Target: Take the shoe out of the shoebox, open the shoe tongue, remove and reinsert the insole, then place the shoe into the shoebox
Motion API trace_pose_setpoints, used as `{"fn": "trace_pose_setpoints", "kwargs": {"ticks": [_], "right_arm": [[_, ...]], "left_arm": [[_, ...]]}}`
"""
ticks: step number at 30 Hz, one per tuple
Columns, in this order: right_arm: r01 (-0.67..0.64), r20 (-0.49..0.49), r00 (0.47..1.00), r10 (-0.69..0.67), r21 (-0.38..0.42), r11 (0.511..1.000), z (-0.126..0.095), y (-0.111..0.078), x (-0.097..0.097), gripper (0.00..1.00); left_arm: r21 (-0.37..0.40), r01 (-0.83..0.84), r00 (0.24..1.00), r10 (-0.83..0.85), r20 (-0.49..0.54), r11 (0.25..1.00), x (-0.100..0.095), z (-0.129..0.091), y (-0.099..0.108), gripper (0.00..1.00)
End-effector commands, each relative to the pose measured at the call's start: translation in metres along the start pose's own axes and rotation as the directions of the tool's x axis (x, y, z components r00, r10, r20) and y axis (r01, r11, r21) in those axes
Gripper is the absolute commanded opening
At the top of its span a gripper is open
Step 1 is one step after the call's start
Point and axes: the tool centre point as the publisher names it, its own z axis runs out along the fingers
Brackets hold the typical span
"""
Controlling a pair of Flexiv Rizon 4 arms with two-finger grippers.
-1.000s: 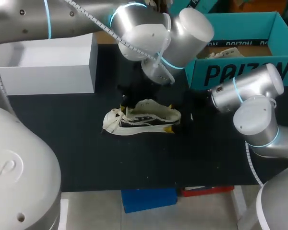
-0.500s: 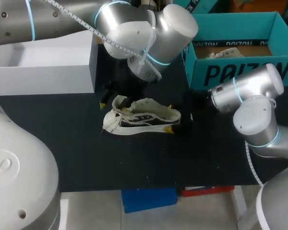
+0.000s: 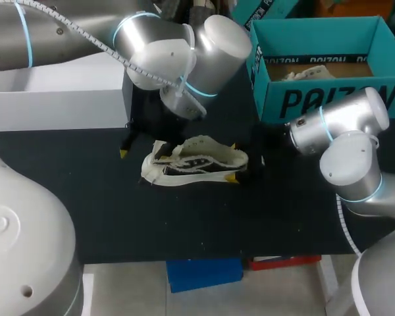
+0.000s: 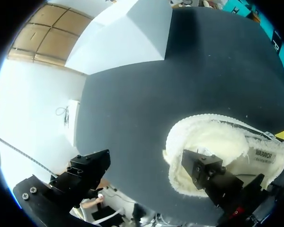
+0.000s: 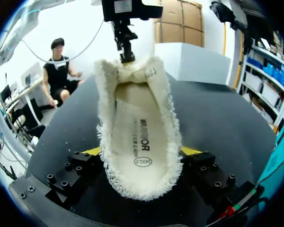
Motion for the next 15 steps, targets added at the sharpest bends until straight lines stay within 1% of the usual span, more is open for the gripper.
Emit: {"fn": "trace_pose_setpoints", "kwargs": {"ticks": [1,5,7,9,10,12,14,15], "right_arm": [[-0.001,0.001,1.000,0.001,0.001,1.000,0.003,-0.003,-0.001,0.00],[-0.001,0.001,1.000,0.001,0.001,1.000,0.003,-0.003,-0.001,0.00],[-0.001,0.001,1.000,0.001,0.001,1.000,0.003,-0.003,-0.001,0.00],[-0.001,0.001,1.000,0.001,0.001,1.000,0.003,-0.003,-0.001,0.00],[-0.001,0.001,1.000,0.001,0.001,1.000,0.003,-0.003,-0.001,0.00],[-0.001,0.001,1.000,0.001,0.001,1.000,0.003,-0.003,-0.001,0.00],[-0.001,0.001,1.000,0.001,0.001,1.000,0.003,-0.003,-0.001,0.00],[-0.001,0.001,1.000,0.001,0.001,1.000,0.003,-0.003,-0.001,0.00]], "left_arm": [[-0.001,-0.004,1.000,0.004,0.007,1.000,0.007,0.006,0.000,1.00],[0.020,-0.025,1.000,0.025,-0.017,0.999,0.009,0.002,0.000,1.00],[0.023,-0.046,0.996,0.048,-0.078,0.999,0.006,-0.004,-0.002,1.00],[0.050,-0.074,0.985,0.080,-0.152,0.996,0.003,-0.014,-0.003,1.00],[0.060,-0.113,0.966,0.124,-0.228,0.992,0.000,-0.020,-0.004,1.00],[0.103,-0.222,0.865,0.245,-0.438,0.969,-0.008,-0.033,-0.006,1.00],[0.194,-0.291,0.782,0.349,-0.516,0.937,-0.010,-0.044,-0.007,1.00],[0.238,-0.328,0.735,0.405,-0.544,0.914,-0.009,-0.049,-0.007,0.93]]}}
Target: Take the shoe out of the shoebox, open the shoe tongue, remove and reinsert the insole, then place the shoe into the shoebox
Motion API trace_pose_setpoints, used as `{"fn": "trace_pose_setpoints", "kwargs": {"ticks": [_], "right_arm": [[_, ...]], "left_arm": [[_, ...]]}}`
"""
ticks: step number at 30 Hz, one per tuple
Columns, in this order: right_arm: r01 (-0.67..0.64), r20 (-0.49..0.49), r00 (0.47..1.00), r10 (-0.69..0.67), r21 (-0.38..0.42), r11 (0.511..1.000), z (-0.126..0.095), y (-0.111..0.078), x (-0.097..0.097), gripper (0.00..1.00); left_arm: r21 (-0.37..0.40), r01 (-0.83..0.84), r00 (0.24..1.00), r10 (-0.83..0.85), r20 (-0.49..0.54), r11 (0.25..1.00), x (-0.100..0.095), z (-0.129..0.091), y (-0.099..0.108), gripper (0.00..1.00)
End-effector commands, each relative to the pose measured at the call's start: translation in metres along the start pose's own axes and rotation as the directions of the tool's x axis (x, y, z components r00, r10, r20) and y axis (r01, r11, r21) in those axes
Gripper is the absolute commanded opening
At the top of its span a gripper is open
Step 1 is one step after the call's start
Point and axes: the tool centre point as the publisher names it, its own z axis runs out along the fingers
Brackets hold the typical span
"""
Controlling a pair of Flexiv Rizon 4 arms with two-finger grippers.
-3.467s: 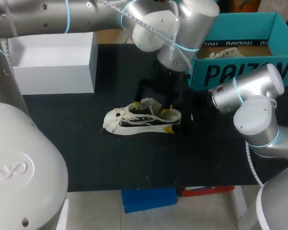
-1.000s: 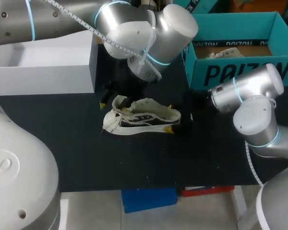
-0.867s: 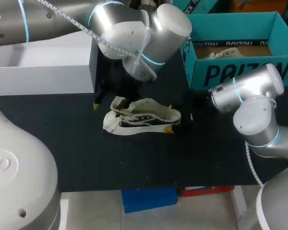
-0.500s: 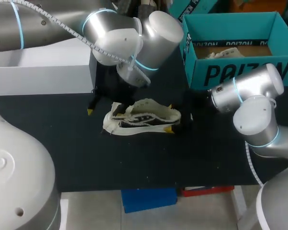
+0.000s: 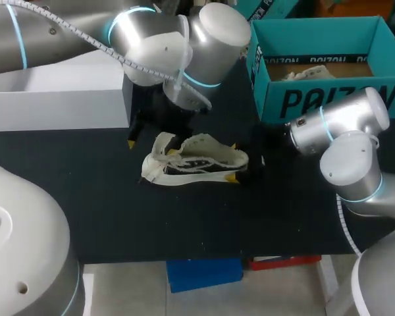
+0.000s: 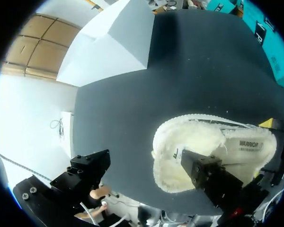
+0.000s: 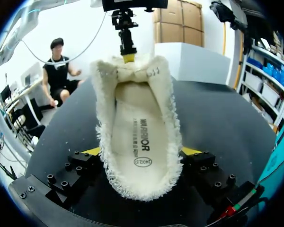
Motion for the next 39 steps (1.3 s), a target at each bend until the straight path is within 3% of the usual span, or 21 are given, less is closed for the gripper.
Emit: {"fn": "trace_pose_setpoints", "kwargs": {"ticks": [1,2,4,5,10,11,13,31,32,34,36,37,39], "right_arm": [[-0.001,0.001,1.000,0.001,0.001,1.000,0.003,-0.003,-0.001,0.00],[-0.001,0.001,1.000,0.001,0.001,1.000,0.003,-0.003,-0.001,0.00],[-0.001,0.001,1.000,0.001,0.001,1.000,0.003,-0.003,-0.001,0.00],[-0.001,0.001,1.000,0.001,0.001,1.000,0.003,-0.003,-0.001,0.00],[-0.001,0.001,1.000,0.001,0.001,1.000,0.003,-0.003,-0.001,0.00],[-0.001,0.001,1.000,0.001,0.001,1.000,0.003,-0.003,-0.001,0.00],[-0.001,0.001,1.000,0.001,0.001,1.000,0.003,-0.003,-0.001,0.00],[-0.001,0.001,1.000,0.001,0.001,1.000,0.003,-0.003,-0.001,0.00],[-0.001,0.001,1.000,0.001,0.001,1.000,0.003,-0.003,-0.001,0.00],[-0.001,0.001,1.000,0.001,0.001,1.000,0.003,-0.003,-0.001,0.00],[-0.001,0.001,1.000,0.001,0.001,1.000,0.003,-0.003,-0.001,0.00],[-0.001,0.001,1.000,0.001,0.001,1.000,0.003,-0.003,-0.001,0.00],[-0.001,0.001,1.000,0.001,0.001,1.000,0.003,-0.003,-0.001,0.00]], "left_arm": [[0.192,-0.261,0.833,0.321,-0.450,0.946,-0.022,-0.026,0.004,0.73],[0.224,-0.305,0.804,0.377,-0.460,0.926,-0.018,-0.031,0.005,0.46],[0.323,-0.415,0.706,0.525,-0.475,0.850,-0.008,-0.043,0.009,0.03],[0.373,-0.472,0.650,0.601,-0.466,0.799,-0.001,-0.049,0.011,0.00],[0.566,-0.637,0.328,0.848,-0.416,0.524,0.026,-0.067,0.020,0.00],[0.589,-0.648,0.297,0.873,-0.387,0.482,0.033,-0.069,0.022,0.00],[0.616,-0.660,0.272,0.902,-0.336,0.429,0.045,-0.073,0.023,0.00],[0.616,-0.660,0.272,0.902,-0.336,0.429,0.045,-0.073,0.023,0.00],[0.610,-0.690,0.190,0.911,-0.366,0.389,0.048,-0.070,0.023,0.00],[0.591,-0.739,0.137,0.931,-0.338,0.323,0.051,-0.068,0.022,0.00],[0.562,-0.798,0.009,0.936,-0.351,0.218,0.055,-0.067,0.024,0.00],[0.535,-0.824,0.011,0.949,-0.314,0.187,0.056,-0.068,0.023,0.00],[0.502,-0.858,-0.079,0.941,-0.330,0.105,0.060,-0.068,0.022,0.00]]}}
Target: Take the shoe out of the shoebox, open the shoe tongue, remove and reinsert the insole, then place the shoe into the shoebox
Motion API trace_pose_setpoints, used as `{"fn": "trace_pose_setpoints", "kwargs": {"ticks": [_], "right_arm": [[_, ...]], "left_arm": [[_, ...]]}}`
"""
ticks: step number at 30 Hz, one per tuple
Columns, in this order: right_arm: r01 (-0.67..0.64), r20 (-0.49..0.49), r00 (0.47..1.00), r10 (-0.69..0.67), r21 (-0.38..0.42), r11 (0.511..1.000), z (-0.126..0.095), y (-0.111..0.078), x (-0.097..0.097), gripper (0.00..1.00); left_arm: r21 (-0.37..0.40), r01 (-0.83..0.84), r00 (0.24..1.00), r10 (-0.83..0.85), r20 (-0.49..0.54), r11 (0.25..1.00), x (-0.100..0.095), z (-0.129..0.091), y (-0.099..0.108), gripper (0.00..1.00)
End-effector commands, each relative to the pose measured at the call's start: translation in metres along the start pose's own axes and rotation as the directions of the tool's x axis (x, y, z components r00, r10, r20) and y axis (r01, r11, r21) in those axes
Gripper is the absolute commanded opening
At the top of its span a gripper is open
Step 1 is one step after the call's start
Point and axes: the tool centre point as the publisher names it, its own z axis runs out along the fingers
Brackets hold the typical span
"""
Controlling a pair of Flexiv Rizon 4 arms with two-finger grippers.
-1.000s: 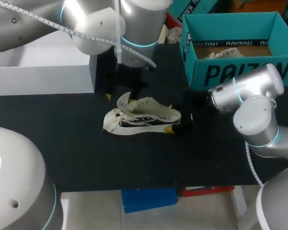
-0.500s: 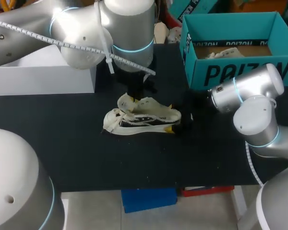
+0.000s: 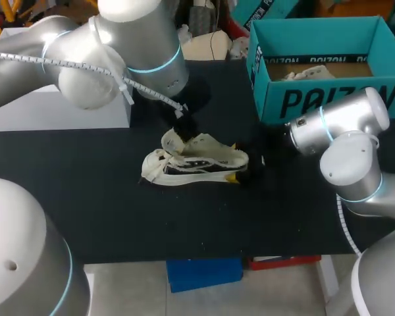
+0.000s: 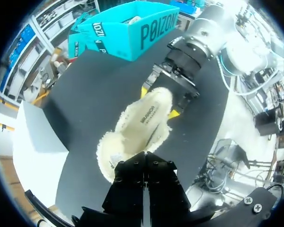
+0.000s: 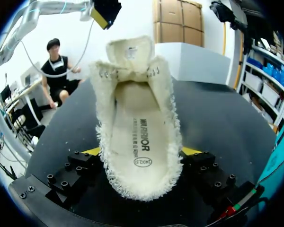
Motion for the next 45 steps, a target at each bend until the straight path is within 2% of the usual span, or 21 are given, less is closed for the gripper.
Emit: {"fn": "trace_pose_setpoints", "kwargs": {"ticks": [1,2,7,16,27,28,33,45], "right_arm": [[-0.001,0.000,1.000,0.001,0.001,1.000,0.003,-0.002,-0.001,0.00],[-0.001,0.000,1.000,0.001,0.001,1.000,0.003,-0.002,-0.001,0.00],[-0.001,0.000,1.000,0.001,0.001,1.000,0.003,-0.002,-0.001,0.00],[-0.001,0.000,1.000,0.001,0.001,1.000,0.003,-0.002,-0.001,0.00],[-0.001,0.000,1.000,0.001,0.001,1.000,0.003,-0.002,-0.001,0.00],[-0.001,0.000,1.000,0.001,0.001,1.000,0.003,-0.002,-0.001,0.00],[-0.001,0.000,1.000,0.001,0.001,1.000,0.003,-0.002,-0.001,0.00],[-0.001,0.000,1.000,0.001,0.001,1.000,0.003,-0.002,-0.001,0.00]], "left_arm": [[-0.133,-0.376,0.892,0.320,-0.318,0.917,-0.004,0.005,-0.005,0.00],[-0.170,-0.419,0.881,0.354,-0.314,0.892,-0.005,0.004,-0.008,0.00],[-0.237,-0.512,0.844,0.433,-0.315,0.825,-0.004,0.002,-0.018,0.00],[-0.290,-0.567,0.821,0.497,-0.282,0.771,-0.004,0.009,-0.019,0.00],[-0.290,-0.567,0.821,0.497,-0.282,0.771,-0.004,0.009,-0.019,0.00],[-0.243,-0.550,0.827,0.479,-0.296,0.799,-0.007,0.011,-0.020,0.00],[-0.155,-0.500,0.852,0.452,-0.264,0.852,-0.017,0.019,-0.021,0.00],[-0.140,-0.520,0.844,0.482,-0.235,0.843,-0.027,0.051,-0.023,0.00]]}}
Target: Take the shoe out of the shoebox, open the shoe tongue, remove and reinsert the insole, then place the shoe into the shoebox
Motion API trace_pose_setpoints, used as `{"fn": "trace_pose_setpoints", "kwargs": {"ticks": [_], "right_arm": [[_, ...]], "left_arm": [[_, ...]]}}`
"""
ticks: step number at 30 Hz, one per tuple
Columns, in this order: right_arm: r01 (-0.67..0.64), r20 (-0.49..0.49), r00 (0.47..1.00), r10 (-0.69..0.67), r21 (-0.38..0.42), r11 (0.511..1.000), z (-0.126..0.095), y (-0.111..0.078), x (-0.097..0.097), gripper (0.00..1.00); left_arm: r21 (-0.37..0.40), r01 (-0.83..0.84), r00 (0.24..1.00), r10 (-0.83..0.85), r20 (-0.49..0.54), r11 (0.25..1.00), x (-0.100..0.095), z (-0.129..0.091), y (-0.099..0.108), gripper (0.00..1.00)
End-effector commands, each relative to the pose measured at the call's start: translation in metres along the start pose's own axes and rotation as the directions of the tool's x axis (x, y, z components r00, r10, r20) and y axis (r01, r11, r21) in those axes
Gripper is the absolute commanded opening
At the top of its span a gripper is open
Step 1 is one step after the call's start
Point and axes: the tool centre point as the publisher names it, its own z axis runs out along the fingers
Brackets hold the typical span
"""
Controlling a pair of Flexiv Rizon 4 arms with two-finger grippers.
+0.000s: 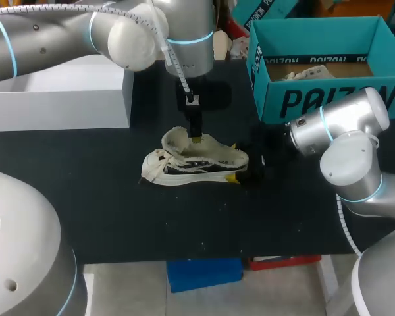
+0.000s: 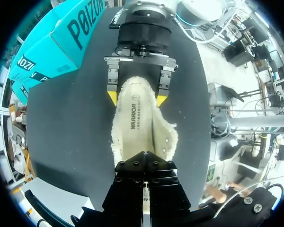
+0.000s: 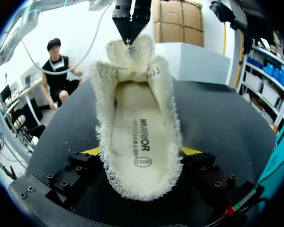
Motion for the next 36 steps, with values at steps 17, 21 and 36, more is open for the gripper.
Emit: {"fn": "trace_pose_setpoints", "kwargs": {"ticks": [17,21,36], "right_arm": [[-0.001,0.000,1.000,0.001,0.001,1.000,0.003,-0.003,-0.001,0.00],[-0.001,0.000,1.000,0.001,0.001,1.000,0.003,-0.003,-0.001,0.00],[-0.001,0.000,1.000,0.001,0.001,1.000,0.003,-0.003,-0.001,0.00]], "left_arm": [[0.042,0.011,0.997,-0.007,-0.082,0.999,-0.010,0.039,-0.008,0.00],[0.065,0.018,0.994,-0.011,-0.112,0.998,-0.010,0.044,-0.008,0.00],[0.056,0.004,0.987,0.005,-0.161,0.998,0.002,0.066,-0.009,0.00]]}}
